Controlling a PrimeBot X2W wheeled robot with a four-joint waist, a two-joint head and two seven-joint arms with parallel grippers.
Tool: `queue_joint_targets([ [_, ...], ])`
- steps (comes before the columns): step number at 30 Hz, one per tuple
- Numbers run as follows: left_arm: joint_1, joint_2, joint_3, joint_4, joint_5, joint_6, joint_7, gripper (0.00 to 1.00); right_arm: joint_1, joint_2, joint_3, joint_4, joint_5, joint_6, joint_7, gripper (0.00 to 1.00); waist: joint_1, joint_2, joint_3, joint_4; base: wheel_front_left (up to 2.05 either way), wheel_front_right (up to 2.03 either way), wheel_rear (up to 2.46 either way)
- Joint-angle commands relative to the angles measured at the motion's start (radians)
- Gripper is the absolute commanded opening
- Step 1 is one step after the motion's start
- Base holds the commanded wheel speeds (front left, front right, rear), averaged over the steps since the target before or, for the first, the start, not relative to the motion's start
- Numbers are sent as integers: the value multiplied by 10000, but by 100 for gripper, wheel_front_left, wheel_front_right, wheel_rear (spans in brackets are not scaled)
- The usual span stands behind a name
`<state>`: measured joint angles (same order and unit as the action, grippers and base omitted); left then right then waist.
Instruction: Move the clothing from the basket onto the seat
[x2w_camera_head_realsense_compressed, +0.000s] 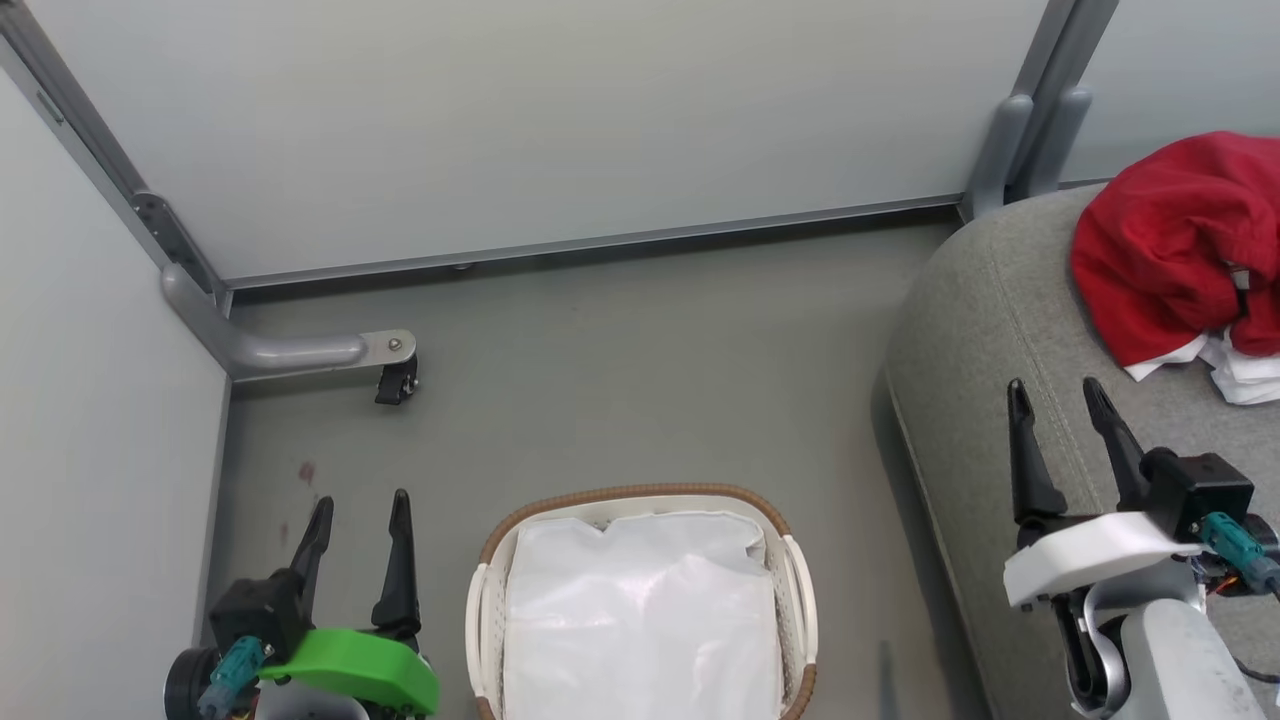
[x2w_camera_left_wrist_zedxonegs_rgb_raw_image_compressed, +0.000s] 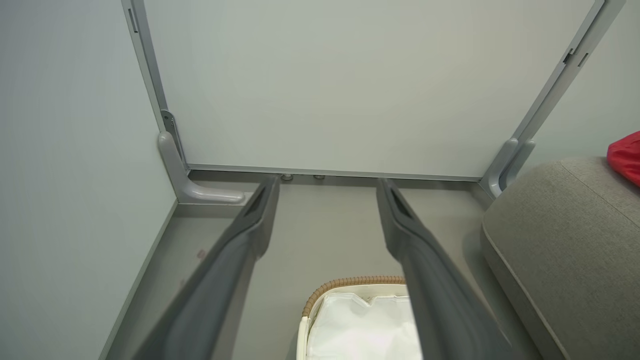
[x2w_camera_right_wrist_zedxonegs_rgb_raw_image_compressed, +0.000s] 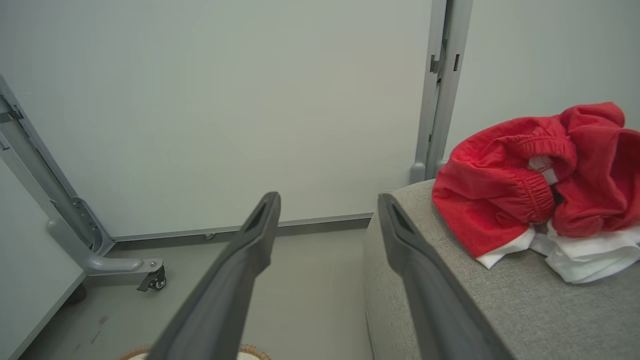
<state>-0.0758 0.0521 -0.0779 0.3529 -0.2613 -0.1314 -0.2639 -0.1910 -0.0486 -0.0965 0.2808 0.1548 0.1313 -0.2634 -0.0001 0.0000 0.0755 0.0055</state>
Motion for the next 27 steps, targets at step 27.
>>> queue_joint_targets([
  [27, 757, -12, 61, -55, -400, 139, -8, 100, 1063, -35, 698, -43, 361, -10, -20, 100, 1, 0, -646, -96, 0, 0, 0],
])
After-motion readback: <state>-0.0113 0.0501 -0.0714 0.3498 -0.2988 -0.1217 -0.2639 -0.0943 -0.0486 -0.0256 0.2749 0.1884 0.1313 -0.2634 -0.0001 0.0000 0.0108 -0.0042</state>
